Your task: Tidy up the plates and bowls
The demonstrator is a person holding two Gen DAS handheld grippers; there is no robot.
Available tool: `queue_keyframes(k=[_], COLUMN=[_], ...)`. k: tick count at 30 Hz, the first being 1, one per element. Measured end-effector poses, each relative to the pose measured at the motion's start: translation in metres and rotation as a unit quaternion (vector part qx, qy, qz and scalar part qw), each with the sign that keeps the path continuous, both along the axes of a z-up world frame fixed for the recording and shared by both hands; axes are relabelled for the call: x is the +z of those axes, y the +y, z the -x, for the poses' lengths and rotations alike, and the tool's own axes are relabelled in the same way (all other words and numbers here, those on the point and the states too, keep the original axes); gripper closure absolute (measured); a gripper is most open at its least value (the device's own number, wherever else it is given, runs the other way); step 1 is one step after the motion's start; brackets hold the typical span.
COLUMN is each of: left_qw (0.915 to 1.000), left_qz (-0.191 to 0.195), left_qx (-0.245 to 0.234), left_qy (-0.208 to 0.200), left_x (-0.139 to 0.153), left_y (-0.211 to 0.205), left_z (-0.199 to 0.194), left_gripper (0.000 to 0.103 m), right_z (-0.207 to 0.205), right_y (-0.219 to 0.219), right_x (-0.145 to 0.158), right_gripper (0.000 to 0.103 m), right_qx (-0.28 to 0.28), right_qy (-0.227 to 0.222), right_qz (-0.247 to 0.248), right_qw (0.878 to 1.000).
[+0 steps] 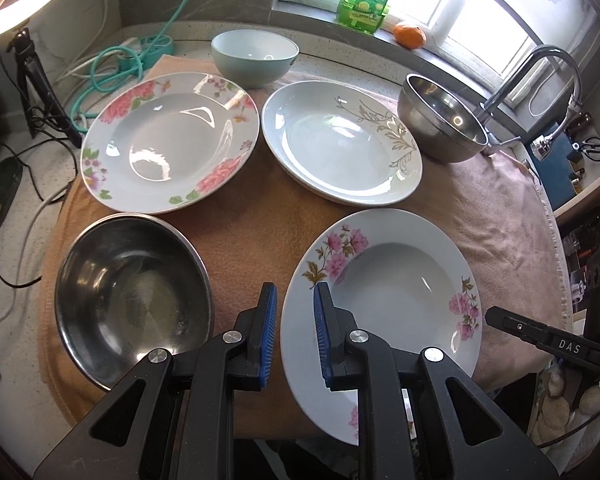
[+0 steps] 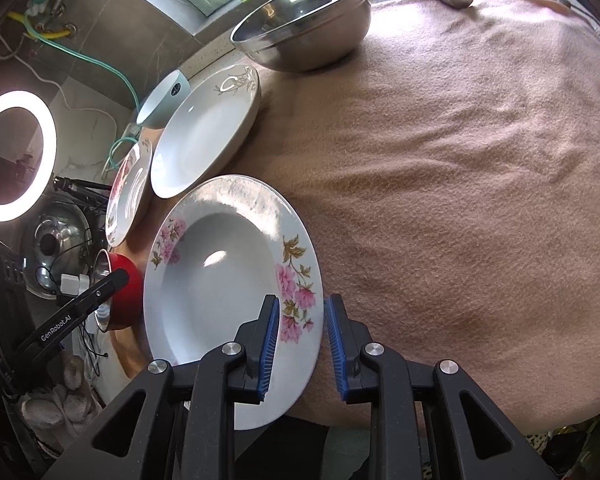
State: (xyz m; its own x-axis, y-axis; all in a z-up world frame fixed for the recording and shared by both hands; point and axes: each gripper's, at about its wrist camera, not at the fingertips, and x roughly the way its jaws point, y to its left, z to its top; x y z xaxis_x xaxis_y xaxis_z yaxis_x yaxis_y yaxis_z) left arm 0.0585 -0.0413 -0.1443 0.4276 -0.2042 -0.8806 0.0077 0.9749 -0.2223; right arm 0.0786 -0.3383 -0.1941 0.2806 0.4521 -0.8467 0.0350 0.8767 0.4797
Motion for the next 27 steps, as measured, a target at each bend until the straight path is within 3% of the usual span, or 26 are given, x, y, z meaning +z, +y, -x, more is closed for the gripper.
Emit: queue_keyframes(k=[14, 27], left_qw=[0.9962, 0.9889], left_qz=[0.027, 0.025], left_qx=[0.076, 0.138], left_qy=[-0.033, -0.049], left_x=[0.036, 0.055], left_y=[0.037, 0.093], left_z=[0.034, 0.049], left_gripper=[0.086, 0.086], right_z=[0.011, -0.002], right_y=[-0.004, 0.046], right_x=[0.046, 0.072], right_gripper=[0.08, 0.08], right_qx=[0.012, 0.057], right_qy=[-0.063, -0.088], right_qz=[-0.005, -0.027], right_qw=[0.998, 0.994])
